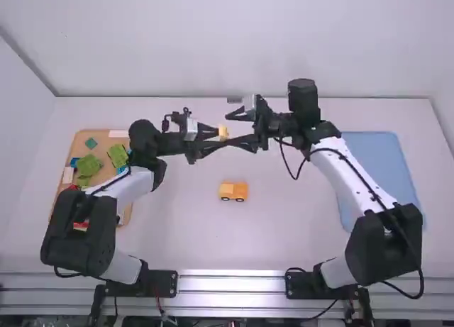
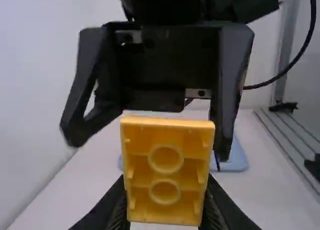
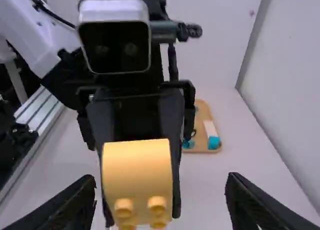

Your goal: Assemble lego blocks to make yellow taxi

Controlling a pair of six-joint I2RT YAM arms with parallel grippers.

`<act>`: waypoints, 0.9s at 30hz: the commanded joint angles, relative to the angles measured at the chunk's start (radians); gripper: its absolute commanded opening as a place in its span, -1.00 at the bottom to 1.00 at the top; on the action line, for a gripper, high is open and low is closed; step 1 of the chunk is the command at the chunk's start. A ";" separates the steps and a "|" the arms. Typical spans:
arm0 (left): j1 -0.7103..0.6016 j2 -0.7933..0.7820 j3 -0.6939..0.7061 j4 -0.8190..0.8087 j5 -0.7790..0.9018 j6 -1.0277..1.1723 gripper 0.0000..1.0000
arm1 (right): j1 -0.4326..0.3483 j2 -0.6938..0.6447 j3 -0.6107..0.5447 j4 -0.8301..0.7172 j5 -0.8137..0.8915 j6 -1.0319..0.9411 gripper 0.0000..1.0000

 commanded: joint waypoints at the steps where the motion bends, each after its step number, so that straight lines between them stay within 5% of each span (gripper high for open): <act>1: -0.007 -0.002 0.040 -0.010 -0.014 -0.039 -0.90 | 0.010 -0.016 0.030 0.015 -0.053 0.026 0.37; 9: -0.016 -0.002 0.051 -0.016 0.014 -0.030 -0.95 | 0.059 -0.014 0.030 0.014 -0.012 0.054 0.18; 12: -0.016 -0.002 0.051 -0.020 0.012 -0.031 -0.96 | 0.063 -0.013 0.030 0.019 -0.019 0.057 -0.08; 27: -0.015 -0.001 0.049 -0.022 0.008 -0.031 -0.93 | 0.050 -0.013 0.030 0.042 -0.028 0.079 -0.37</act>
